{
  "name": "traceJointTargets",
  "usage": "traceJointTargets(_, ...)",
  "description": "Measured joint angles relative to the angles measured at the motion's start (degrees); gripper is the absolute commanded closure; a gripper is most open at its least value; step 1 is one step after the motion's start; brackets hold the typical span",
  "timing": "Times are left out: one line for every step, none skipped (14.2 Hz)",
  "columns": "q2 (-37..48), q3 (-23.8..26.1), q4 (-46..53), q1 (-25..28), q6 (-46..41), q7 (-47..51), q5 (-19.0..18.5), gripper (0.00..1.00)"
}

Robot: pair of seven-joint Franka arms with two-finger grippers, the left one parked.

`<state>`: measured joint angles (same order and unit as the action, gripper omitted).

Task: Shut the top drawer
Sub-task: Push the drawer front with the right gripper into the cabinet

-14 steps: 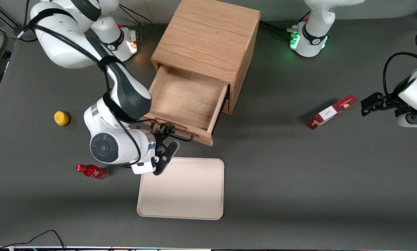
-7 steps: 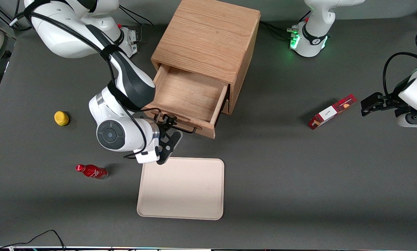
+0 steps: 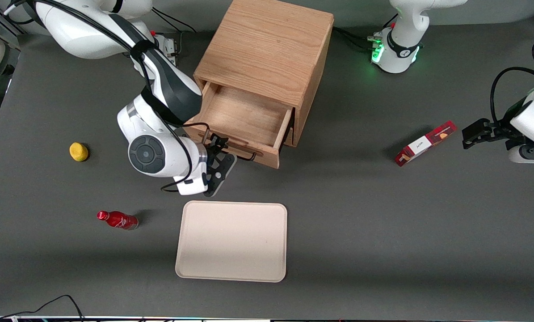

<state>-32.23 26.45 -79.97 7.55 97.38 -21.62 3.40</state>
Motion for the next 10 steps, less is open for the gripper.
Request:
traceJointTargets(0.69, 0.0, -0.82, -0.01, 0.32, 0.01, 0.19, 0.0)
traceJointTargets(1.25, 0.01, -1.6, -0.02, 0.75, 0.02, 0.33, 0.0)
traceJointTargets(1.79, 0.01, -2.55, -0.02, 1.46, 0.03, 0.6, 0.0)
traceJointTargets(2.35, 0.02, -3.64, -0.08, 2.04, 0.03, 1.08, 0.0)
traceJointTargets(2.93, 0.02, -4.71, -0.11, 2.54, 0.03, 1.65, 0.0)
traceJointTargets(3.53, 0.03, -5.76, -0.11, 2.8, 0.03, 1.99, 0.0)
traceJointTargets(4.07, 0.06, -6.68, -0.11, 2.94, 0.05, 2.18, 0.0)
traceJointTargets(4.56, 0.08, -7.39, -0.11, 3.14, 0.09, 2.31, 0.0)
traceJointTargets(5.02, 0.08, -8.04, -0.11, 3.5, 0.11, 2.62, 0.0)
traceJointTargets(5.46, 0.07, -8.7, -0.12, 3.86, 0.11, 3.22, 0.0)
